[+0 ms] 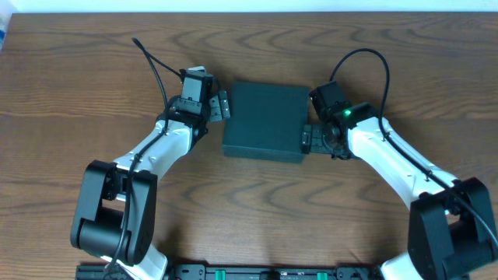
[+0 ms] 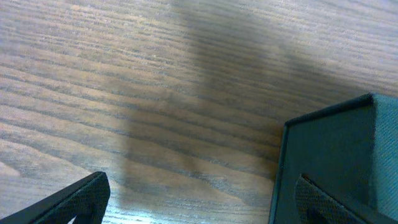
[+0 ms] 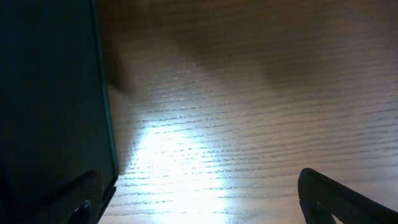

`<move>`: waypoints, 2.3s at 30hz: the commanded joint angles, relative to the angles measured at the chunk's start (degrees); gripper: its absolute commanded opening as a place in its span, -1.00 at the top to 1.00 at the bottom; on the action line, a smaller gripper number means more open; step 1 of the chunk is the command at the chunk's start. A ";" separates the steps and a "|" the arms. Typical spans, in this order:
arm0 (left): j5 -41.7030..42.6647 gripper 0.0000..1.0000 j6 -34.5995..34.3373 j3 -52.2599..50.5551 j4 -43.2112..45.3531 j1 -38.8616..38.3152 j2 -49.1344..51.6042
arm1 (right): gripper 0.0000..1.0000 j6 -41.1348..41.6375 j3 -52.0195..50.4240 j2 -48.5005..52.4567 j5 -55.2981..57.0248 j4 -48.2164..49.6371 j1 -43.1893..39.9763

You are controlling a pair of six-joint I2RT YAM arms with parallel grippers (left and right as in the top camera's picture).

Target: Pack container

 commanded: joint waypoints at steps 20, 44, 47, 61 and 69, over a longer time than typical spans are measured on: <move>-3.19 -0.91 -4.83 0.94 -17.66 -0.85 0.26 | -0.98 -1.31 -0.31 -0.63 1.11 6.45 -6.49; -7.89 -0.91 -3.58 1.07 -14.82 -1.44 0.02 | -0.99 -1.25 -0.31 -0.63 0.98 8.70 -6.62; -7.91 -0.91 -2.99 2.01 -14.47 -1.46 0.00 | -0.98 -0.76 -0.28 -0.68 0.66 8.33 -6.60; -10.91 -0.91 4.31 16.06 -31.04 -1.46 -15.74 | -0.98 -6.54 0.13 -27.19 4.68 4.92 -6.21; -10.64 -0.91 6.88 16.02 -44.28 -4.57 -32.46 | -0.98 -11.78 0.13 -47.98 8.66 -4.20 -1.16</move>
